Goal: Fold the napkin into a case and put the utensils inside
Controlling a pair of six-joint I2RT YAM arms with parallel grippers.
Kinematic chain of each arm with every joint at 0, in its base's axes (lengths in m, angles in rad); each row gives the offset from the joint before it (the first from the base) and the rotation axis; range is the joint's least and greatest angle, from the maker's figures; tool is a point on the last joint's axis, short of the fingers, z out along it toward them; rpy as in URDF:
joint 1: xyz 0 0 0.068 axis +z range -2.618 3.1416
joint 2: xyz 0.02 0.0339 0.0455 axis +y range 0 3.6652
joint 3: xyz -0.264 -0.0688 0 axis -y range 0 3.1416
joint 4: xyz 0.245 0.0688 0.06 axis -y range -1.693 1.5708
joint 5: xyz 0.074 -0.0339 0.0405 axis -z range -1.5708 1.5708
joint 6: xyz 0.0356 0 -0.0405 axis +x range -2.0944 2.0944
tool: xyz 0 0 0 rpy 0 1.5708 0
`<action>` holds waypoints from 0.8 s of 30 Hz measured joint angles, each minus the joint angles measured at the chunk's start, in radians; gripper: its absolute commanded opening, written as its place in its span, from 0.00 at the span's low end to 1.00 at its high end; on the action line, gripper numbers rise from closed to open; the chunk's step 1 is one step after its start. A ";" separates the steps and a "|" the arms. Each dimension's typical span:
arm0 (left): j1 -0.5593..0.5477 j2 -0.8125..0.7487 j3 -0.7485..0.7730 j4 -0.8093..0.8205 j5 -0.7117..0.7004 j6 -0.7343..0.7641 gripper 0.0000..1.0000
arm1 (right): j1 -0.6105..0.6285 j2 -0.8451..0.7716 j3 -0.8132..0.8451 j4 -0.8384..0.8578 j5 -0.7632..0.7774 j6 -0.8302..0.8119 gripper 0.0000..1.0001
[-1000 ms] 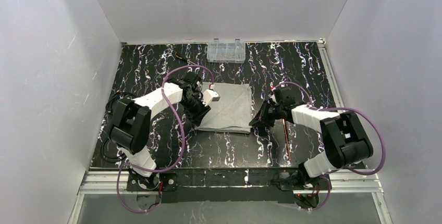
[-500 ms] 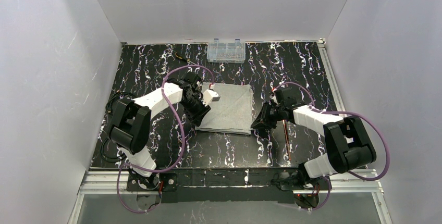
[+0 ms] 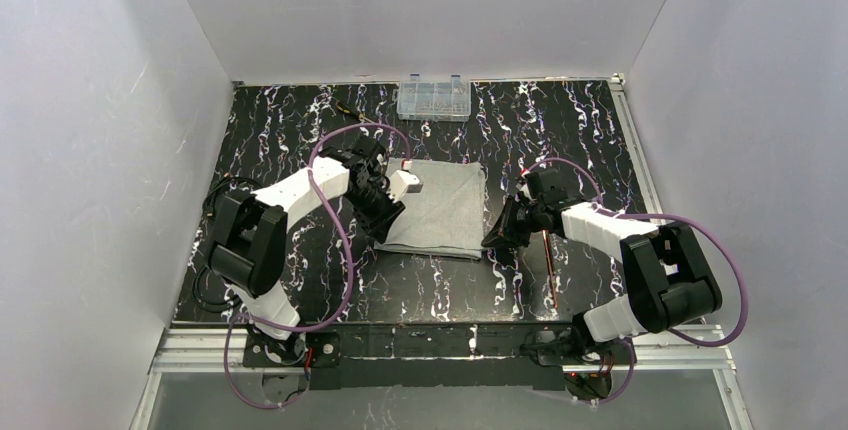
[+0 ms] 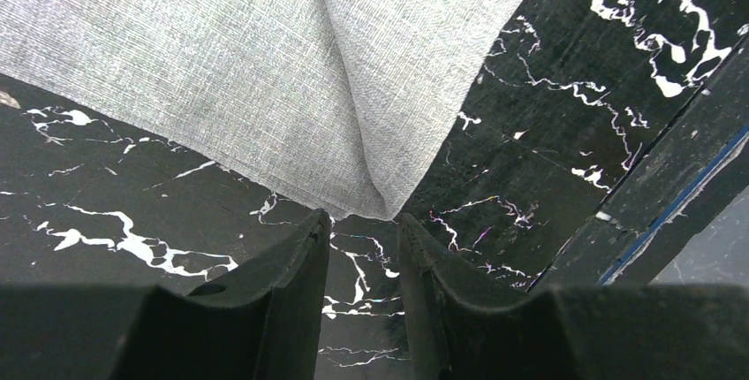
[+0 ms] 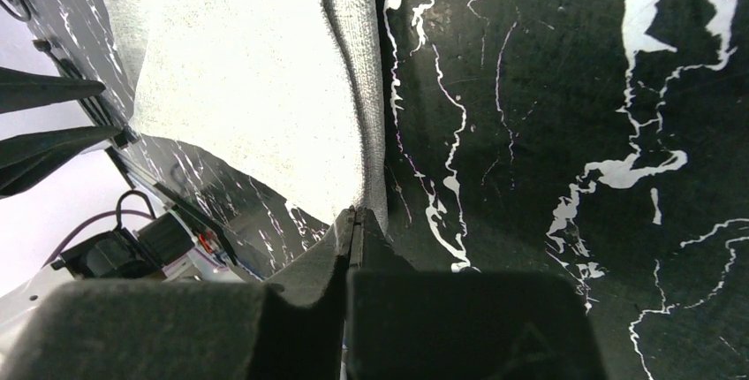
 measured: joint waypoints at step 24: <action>-0.007 0.011 0.047 0.016 0.056 -0.042 0.32 | 0.054 -0.036 -0.050 -0.005 0.029 0.046 0.01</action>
